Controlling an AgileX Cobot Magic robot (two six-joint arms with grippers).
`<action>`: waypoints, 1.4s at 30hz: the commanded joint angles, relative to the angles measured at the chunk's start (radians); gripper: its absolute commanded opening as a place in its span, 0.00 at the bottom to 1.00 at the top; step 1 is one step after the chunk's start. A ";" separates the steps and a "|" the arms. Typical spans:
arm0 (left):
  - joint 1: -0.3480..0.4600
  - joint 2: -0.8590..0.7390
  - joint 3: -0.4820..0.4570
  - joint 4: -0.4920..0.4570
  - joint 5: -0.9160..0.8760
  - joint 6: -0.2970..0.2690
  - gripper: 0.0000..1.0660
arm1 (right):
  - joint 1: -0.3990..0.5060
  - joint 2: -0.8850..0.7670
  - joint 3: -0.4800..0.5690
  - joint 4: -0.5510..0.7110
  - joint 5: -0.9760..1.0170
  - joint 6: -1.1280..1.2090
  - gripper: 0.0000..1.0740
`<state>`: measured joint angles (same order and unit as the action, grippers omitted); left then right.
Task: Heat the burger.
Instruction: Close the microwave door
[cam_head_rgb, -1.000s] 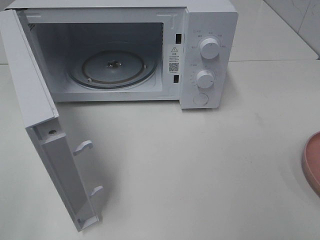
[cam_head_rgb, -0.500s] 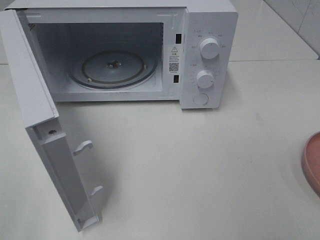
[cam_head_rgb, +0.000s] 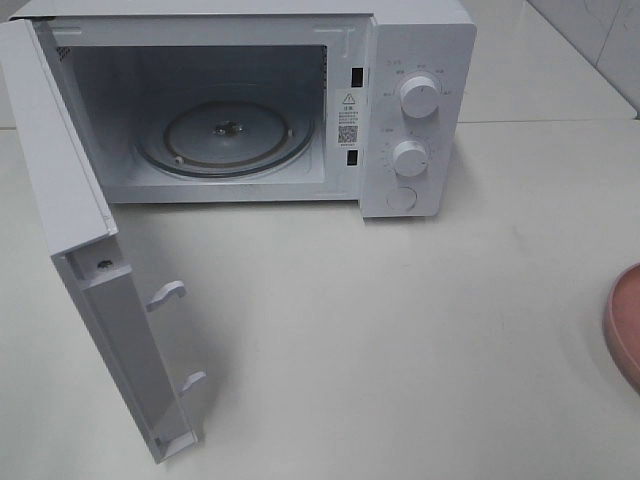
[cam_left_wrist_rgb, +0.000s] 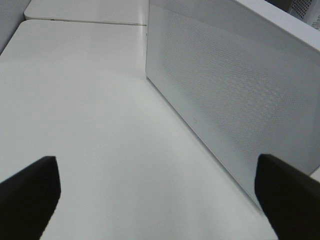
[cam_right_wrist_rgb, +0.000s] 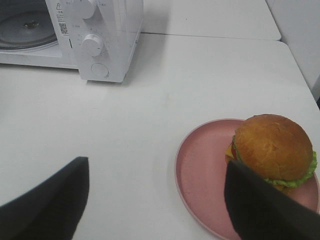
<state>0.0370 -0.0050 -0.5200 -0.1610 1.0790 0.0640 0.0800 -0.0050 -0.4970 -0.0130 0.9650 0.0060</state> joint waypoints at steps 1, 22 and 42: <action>0.003 -0.005 0.003 -0.006 -0.010 -0.001 0.92 | -0.008 -0.025 0.003 0.000 -0.004 -0.006 0.67; 0.003 0.101 -0.027 -0.008 -0.226 -0.064 0.50 | -0.008 -0.025 0.003 0.001 -0.004 -0.006 0.67; 0.003 0.477 0.235 -0.015 -1.026 -0.014 0.00 | -0.008 -0.025 0.003 0.001 -0.004 -0.006 0.67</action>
<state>0.0370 0.4530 -0.3040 -0.1670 0.1560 0.0330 0.0800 -0.0050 -0.4970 -0.0130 0.9650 0.0060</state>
